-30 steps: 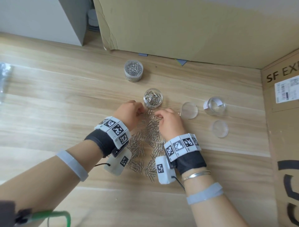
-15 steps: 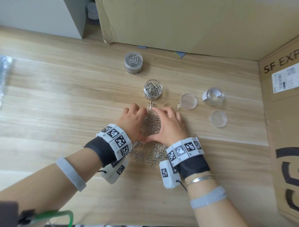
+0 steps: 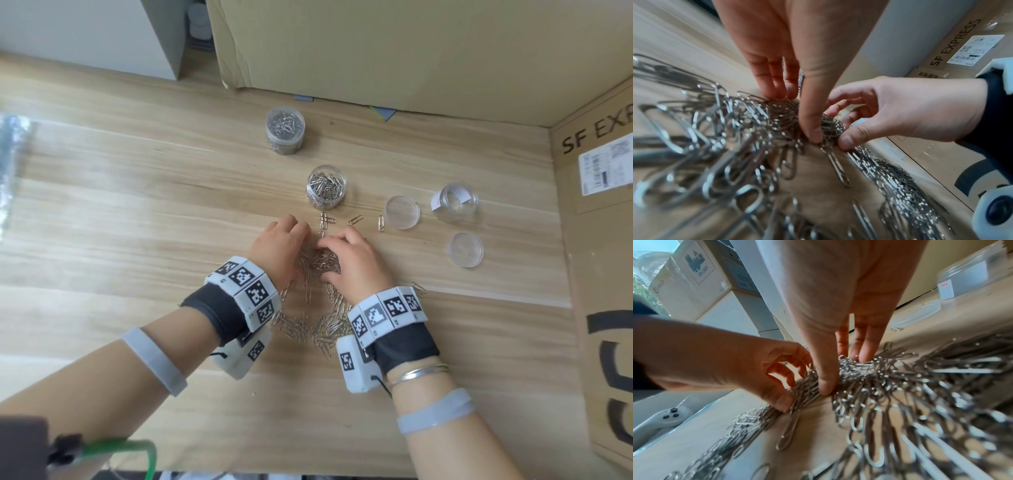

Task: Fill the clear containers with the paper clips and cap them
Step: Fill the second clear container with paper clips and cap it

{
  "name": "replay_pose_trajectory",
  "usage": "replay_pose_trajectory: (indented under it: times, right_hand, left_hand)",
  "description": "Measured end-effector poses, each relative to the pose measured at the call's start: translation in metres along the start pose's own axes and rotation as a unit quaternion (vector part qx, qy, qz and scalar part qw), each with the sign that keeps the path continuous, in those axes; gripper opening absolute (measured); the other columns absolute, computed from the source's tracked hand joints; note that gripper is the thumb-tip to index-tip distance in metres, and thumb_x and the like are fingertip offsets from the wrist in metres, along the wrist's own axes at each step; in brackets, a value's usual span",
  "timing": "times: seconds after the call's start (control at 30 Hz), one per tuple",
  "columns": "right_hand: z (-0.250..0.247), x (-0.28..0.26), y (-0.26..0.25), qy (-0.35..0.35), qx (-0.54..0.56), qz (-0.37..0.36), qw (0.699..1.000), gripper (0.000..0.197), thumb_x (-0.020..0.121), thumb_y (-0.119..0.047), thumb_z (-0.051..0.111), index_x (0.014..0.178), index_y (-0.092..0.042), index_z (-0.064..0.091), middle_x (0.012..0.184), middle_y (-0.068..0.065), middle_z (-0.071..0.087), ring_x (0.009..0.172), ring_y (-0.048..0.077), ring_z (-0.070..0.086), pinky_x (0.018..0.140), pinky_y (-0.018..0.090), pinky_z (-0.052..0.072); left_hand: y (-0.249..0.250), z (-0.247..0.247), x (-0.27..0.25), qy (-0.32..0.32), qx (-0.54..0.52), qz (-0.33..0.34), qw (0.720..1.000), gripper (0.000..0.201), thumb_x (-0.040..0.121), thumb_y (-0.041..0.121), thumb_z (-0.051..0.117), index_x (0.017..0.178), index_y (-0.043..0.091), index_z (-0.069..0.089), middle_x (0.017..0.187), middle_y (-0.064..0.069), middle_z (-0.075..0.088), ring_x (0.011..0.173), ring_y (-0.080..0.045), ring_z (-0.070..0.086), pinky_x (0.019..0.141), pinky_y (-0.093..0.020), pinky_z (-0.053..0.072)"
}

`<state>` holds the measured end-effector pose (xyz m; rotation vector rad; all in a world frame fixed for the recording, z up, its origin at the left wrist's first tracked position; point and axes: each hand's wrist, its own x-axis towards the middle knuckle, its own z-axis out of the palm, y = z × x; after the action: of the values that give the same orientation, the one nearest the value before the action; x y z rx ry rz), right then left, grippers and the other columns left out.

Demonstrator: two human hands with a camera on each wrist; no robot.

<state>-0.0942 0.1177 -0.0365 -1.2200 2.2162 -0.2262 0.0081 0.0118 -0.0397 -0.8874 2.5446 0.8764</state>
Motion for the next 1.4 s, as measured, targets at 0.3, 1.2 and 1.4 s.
replay_pose_trajectory:
  times: [0.3,1.2,1.4]
  right_hand:
    - [-0.007,0.006,-0.001,0.014,-0.006,-0.001,1.000,0.027,0.083,-0.008,0.058,0.106,-0.022,0.062,0.112,-0.001,0.055,0.091,0.019,0.057,0.068,0.023,0.038]
    - [-0.060,0.070,-0.020,0.170,0.075,0.006,0.983,0.017,0.078,-0.006,0.061,0.087,-0.018,0.068,0.092,0.005,0.068,0.085,0.025,0.061,0.076,0.035,0.050]
    - [-0.062,0.073,-0.020,0.146,0.091,0.010,0.985,0.022,0.083,-0.016,0.063,0.103,-0.022,0.067,0.099,0.001,0.069,0.090,0.020,0.063,0.084,0.033,0.051]
  left_hand:
    - [-0.002,0.003,0.009,0.037,-0.028,0.033,0.998,0.029,0.080,0.007,0.060,0.108,0.010,0.057,0.109,-0.010,0.054,0.102,-0.029,0.053,0.080,-0.034,0.040]
    - [0.002,-0.010,0.024,-0.040,-0.022,0.007,0.999,0.029,0.084,0.018,0.059,0.109,0.005,0.053,0.110,-0.011,0.050,0.098,-0.029,0.055,0.075,-0.028,0.037]
    - [0.006,-0.026,0.031,0.003,-0.051,0.017,0.999,0.016,0.087,0.010,0.052,0.102,0.004,0.056,0.107,-0.011,0.053,0.093,-0.026,0.055,0.077,-0.028,0.037]
